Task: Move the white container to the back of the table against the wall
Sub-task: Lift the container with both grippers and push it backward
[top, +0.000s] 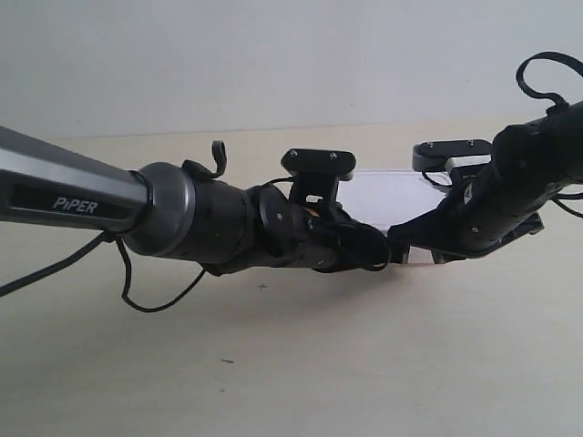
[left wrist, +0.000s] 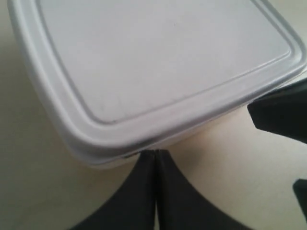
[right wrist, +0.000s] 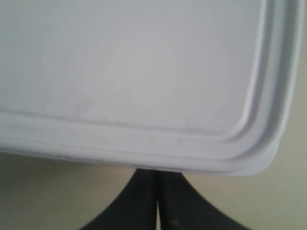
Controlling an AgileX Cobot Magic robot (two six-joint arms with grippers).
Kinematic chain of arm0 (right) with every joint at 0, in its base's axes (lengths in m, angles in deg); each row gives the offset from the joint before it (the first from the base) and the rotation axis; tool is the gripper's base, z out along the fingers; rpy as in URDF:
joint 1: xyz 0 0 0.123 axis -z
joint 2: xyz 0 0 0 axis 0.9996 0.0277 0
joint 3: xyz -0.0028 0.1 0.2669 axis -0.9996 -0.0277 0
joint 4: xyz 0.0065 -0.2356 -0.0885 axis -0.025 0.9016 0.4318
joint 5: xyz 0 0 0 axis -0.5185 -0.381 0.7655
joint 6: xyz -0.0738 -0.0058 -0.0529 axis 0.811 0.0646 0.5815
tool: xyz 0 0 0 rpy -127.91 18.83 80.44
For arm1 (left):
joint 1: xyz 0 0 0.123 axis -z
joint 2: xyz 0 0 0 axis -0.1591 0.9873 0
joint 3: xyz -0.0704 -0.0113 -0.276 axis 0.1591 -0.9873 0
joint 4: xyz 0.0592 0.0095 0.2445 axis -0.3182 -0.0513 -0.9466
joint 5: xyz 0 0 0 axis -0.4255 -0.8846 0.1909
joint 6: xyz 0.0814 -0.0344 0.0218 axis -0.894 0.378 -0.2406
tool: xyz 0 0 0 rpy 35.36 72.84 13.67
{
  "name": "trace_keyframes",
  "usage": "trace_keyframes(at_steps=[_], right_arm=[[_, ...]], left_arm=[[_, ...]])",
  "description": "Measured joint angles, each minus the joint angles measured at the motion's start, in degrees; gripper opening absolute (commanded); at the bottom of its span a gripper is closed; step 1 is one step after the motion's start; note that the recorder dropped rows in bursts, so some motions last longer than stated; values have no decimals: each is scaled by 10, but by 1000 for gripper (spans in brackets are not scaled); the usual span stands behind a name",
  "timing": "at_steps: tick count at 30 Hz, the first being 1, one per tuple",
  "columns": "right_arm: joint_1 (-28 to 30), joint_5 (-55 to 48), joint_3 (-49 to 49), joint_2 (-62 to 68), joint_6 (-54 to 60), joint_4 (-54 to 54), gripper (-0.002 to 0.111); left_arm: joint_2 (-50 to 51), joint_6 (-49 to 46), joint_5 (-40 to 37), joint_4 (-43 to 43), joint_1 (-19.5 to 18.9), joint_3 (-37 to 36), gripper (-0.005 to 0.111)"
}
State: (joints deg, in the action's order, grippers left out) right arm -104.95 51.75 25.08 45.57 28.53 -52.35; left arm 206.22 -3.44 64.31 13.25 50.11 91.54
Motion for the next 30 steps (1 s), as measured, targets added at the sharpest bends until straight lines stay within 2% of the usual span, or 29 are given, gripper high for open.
trace_keyframes(at_steps=[9, 15, 24, 30], right_arm=[[0, -8, 35, 31, 0, 0, 0], [4, -5, 50, 36, 2, 1, 0], [50, -4, 70, 37, 27, 1, 0], [57, 5, 72, 56, 44, 0, 0]], left_arm=[[14, -15, 7, 0, -3, 4, 0], [41, -16, 2, 0, -7, 37, 0], [64, -18, 2, 0, -9, 71, 0], [83, -21, 4, 0, -18, 105, 0]])
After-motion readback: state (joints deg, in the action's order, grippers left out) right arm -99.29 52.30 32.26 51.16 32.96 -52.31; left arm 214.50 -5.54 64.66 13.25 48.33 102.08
